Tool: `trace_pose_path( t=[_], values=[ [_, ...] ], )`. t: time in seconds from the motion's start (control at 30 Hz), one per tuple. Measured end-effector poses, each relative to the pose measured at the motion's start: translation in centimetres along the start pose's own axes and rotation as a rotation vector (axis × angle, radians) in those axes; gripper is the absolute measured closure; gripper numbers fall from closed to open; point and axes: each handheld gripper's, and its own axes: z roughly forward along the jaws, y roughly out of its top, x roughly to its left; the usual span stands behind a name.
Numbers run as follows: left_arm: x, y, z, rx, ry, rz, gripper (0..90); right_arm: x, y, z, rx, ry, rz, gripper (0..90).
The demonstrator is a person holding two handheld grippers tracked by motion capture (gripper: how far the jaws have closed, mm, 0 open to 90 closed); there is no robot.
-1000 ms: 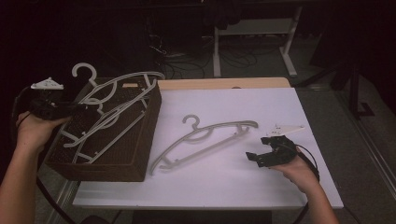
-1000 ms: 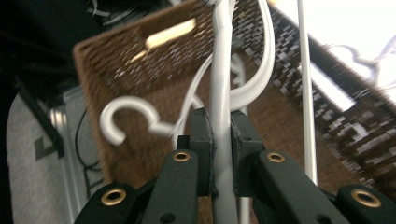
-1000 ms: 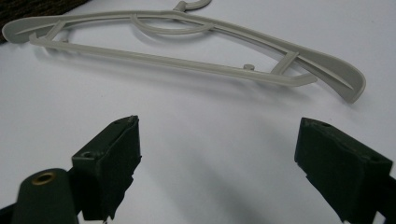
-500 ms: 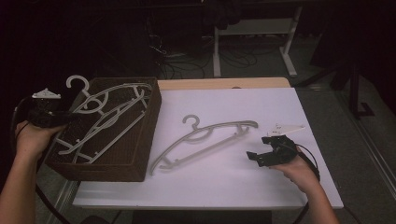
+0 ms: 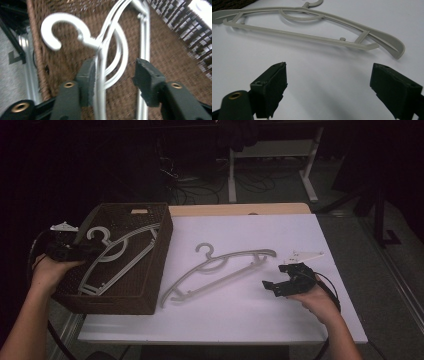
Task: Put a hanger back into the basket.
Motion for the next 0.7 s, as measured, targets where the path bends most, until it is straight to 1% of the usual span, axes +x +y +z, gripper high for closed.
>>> trace_pose_path(
  t=[0.07,0.13,0.23,0.4,0.57,0.63,0.7],
  values=[
    [-0.9,0.5,-0.3,-0.04,-0.039,-0.004,44.4,0.0,-0.1,0.0,0.001,0.0,-0.005,13.8],
    [-2.1,1.1,-0.6,-0.074,-0.073,0.007,40.8,0.1,-0.1,0.0,0.001,-0.001,-0.006,13.7],
    [-4.2,2.2,-0.6,-0.112,-0.135,0.022,38.7,0.3,-0.2,-0.1,-0.001,0.002,-0.01,13.7],
    [-7.6,4.0,-0.2,-0.162,-0.236,0.042,35.3,0.4,-0.2,0.1,0.001,0.005,-0.013,13.8],
    [-11.0,5.6,0.7,-0.202,-0.334,0.08,32.3,0.6,0.0,0.7,0.017,0.006,-0.025,13.8],
    [-12.4,6.2,1.2,-0.207,-0.363,0.098,30.9,0.6,0.0,0.8,0.018,0.005,-0.026,14.5],
    [-13.7,6.7,1.9,-0.214,-0.391,0.111,29.7,0.7,0.2,0.8,0.011,-0.008,-0.024,16.9]
  ],
)
